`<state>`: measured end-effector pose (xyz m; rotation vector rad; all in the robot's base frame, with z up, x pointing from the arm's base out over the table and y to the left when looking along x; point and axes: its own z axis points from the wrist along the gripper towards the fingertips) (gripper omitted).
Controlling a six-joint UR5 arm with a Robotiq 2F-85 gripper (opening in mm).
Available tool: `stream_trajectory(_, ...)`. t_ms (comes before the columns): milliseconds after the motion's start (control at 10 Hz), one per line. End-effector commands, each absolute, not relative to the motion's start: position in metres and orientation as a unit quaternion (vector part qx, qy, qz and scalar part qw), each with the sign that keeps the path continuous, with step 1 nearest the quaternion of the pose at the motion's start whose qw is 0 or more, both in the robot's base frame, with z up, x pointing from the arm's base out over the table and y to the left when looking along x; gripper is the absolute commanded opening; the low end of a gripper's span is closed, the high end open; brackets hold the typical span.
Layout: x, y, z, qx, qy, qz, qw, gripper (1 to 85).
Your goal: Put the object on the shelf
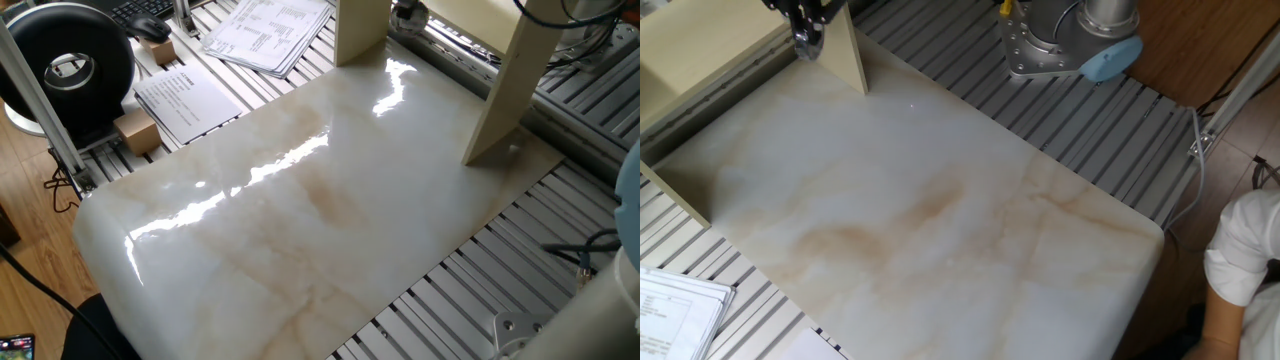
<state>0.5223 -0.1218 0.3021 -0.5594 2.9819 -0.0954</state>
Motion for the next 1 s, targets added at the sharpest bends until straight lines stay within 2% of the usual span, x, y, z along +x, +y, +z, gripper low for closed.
stream_trajectory(0, 0.526, -0.117, 0.305, -0.120, 0.990, -0.034, 0.071, 1.3)
stream_trajectory(400, 0.526, -0.160, 0.319, -0.162, 0.985, -0.037, 0.050, 1.3)
stream_trajectory(700, 0.526, -0.189, 0.323, -0.191, 0.980, -0.024, 0.054, 1.3)
stream_trajectory(900, 0.530, -0.189, 0.321, -0.169, 0.983, -0.022, 0.066, 1.3)
